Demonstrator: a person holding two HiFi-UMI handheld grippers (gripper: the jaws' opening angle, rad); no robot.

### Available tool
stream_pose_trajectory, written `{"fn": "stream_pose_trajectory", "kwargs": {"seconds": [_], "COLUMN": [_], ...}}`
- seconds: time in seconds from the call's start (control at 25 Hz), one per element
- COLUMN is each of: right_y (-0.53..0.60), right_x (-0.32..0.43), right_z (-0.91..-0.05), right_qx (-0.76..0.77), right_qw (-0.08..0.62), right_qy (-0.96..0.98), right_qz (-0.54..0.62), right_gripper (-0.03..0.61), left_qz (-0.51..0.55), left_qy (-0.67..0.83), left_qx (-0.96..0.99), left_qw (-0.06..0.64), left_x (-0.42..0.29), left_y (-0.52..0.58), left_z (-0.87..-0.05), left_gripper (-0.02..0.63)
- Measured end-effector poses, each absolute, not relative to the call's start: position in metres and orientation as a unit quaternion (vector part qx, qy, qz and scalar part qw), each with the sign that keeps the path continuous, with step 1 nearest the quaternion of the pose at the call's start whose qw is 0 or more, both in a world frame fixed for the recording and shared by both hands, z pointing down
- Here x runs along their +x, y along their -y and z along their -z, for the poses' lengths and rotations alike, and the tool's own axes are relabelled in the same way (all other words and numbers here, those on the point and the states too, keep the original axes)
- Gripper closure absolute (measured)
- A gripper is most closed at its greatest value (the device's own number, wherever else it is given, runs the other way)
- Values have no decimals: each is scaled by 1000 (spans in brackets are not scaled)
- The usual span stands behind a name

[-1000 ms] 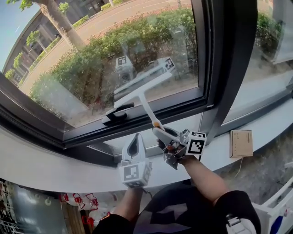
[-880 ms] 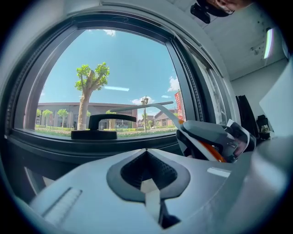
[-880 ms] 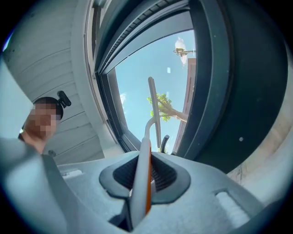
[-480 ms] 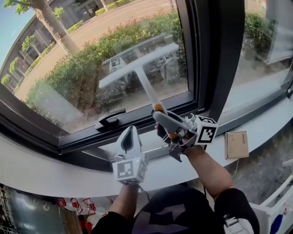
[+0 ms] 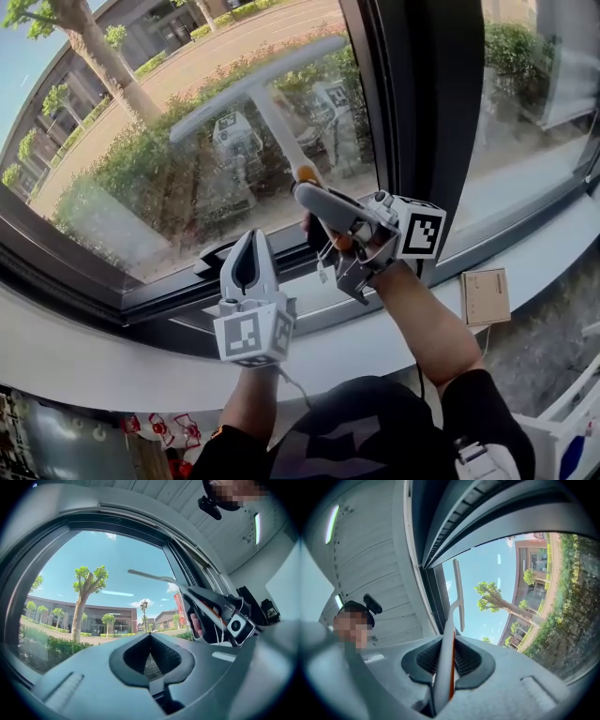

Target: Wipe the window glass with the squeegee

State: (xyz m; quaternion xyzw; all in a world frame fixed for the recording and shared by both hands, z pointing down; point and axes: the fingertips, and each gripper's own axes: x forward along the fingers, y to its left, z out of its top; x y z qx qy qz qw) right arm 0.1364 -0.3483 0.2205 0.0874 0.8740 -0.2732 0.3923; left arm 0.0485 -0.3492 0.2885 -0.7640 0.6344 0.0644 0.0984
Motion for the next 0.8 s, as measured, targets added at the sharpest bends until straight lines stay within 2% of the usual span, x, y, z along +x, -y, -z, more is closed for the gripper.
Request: {"fn": "stream_pose_trajectory", "kwargs": {"seconds": [0.2,0.44,0.8], "right_y": [355,357,341], "right_x": [136,142,149], "right_z": [-227,-265,-353], "right_qx": [80,56,35], "right_qw": [389,382,384], "right_qy": [-876,-876,-851], "right_qz": [274,289,356], "right_gripper": [531,531,528], "left_qz": [-54,-32,35], "left_qy": [-629,-633,-582], "left_qx": [-769,-771,-812], "left_qw": [99,63,3], "left_x": [49,55,94], "left_y": [352,354,336], "left_z": [-301,-326,-437], "left_gripper": [595,595,595]}}
